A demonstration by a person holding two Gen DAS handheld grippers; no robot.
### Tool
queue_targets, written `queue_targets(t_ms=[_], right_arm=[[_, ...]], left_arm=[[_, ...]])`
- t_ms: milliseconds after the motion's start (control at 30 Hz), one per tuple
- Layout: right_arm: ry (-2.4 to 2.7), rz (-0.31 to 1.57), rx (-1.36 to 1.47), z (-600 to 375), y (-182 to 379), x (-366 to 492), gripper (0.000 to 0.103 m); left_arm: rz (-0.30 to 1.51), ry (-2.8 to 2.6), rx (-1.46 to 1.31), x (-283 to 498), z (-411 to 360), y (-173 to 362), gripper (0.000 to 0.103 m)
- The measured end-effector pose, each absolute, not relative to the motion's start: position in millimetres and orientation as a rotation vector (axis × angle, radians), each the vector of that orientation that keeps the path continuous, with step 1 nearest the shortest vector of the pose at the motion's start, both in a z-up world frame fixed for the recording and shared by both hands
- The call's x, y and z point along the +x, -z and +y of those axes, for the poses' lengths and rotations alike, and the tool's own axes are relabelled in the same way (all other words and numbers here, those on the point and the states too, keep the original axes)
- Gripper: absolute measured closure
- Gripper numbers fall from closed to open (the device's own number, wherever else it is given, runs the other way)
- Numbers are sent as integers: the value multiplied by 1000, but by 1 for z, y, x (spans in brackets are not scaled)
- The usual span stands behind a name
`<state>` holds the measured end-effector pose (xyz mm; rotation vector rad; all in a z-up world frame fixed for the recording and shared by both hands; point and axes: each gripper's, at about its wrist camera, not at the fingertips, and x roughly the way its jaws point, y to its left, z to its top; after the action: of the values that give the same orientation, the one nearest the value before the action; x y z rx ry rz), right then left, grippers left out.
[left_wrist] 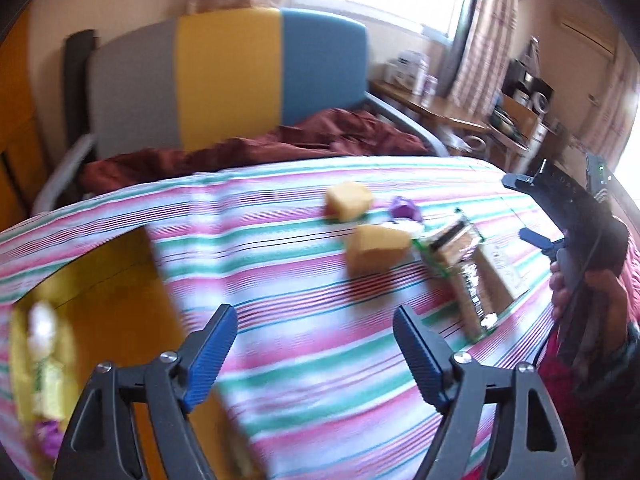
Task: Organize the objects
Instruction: 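Move both grippers back toward the remaining items on the table, then grasp the yellow sponge with the left gripper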
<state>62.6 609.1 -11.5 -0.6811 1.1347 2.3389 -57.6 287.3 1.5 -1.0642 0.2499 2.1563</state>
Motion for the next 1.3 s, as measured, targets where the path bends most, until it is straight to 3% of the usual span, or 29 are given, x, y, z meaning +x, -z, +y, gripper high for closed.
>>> queue_targets(t_ms=[300,633,700,733,833,1100,1300], right_arm=[[-2399,1201,-765,601,19,52,0],[-2383,1254,-775,605,26,52,0],[-2386,1247,-778,605,26,51,0],[-2387,1243,-776,605,25,52,0],[-2385,1234,-765,607,24,52,0],[-2367,1212,-715,611,20,60,0],[-2318,1233,-679,619,22,68,0]], left_arm=[[162,-2046,-1177,-94,374,28,7],[144,-2000,-1284,-128,423,64,7],[133,-1982,-1301,-131,424,73,14],[113,-1965,-1322,-131,420,79,32],[64,-1959,-1279,-123,399,80,39],[155,-2040,-1156,-58,344,75,41],[426,-2151,-849,11,328,82,42]])
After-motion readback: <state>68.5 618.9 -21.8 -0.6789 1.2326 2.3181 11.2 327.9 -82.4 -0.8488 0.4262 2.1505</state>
